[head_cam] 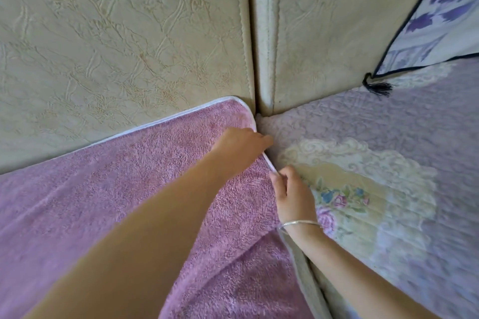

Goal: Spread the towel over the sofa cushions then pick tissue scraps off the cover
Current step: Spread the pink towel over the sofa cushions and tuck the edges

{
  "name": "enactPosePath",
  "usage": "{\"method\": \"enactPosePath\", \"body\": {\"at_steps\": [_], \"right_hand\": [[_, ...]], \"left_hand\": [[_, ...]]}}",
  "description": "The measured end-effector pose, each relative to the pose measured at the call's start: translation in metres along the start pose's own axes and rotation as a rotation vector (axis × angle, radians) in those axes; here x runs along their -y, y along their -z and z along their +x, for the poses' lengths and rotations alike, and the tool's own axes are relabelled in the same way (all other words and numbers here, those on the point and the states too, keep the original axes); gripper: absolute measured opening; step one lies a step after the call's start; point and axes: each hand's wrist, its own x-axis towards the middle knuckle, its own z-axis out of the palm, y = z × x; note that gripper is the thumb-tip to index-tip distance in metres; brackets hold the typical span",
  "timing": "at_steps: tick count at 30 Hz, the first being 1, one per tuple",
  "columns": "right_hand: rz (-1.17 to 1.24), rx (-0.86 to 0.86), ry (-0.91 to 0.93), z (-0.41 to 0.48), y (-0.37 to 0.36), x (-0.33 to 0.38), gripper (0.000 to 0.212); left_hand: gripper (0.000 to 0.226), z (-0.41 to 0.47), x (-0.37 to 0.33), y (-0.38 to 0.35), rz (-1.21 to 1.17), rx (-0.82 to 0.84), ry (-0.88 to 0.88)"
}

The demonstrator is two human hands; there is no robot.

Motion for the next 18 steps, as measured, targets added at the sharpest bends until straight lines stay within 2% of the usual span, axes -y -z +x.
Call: {"method": "enactPosePath", "body": {"at_steps": [3, 5, 9, 12, 13, 15, 18], "right_hand": [[-0.009, -0.108, -0.034, -0.009, 0.002, -0.004, 0.02], [0.043, -0.062, -0.094, -0.009, -0.001, -0.005, 0.025], [0.276, 0.345, -0.227, -0.021, 0.004, -0.017, 0.04], [0.35, 0.626, -0.251, -0.028, 0.019, -0.032, 0.013], [0.333, 0.689, -0.245, -0.029, 0.024, -0.037, 0.018], [0.238, 0.755, -0.223, -0.035, 0.031, -0.042, 0.025], [0.011, 0.686, -0.13, -0.047, 0.031, -0.039, 0.035]], "left_hand": [[0.035, -0.001, -0.017, -0.008, -0.057, 0.034, 0.053], [0.037, -0.006, -0.022, -0.014, -0.149, 0.018, 0.121], [0.038, -0.012, -0.022, -0.023, -0.177, 0.002, 0.082], [0.049, -0.016, -0.024, -0.02, -0.173, 0.036, 0.048], [0.052, -0.017, -0.026, -0.017, -0.165, 0.042, 0.029], [0.056, -0.024, -0.036, -0.01, -0.139, 0.065, -0.04], [0.054, -0.035, -0.054, -0.008, -0.06, 0.175, -0.165]]}}
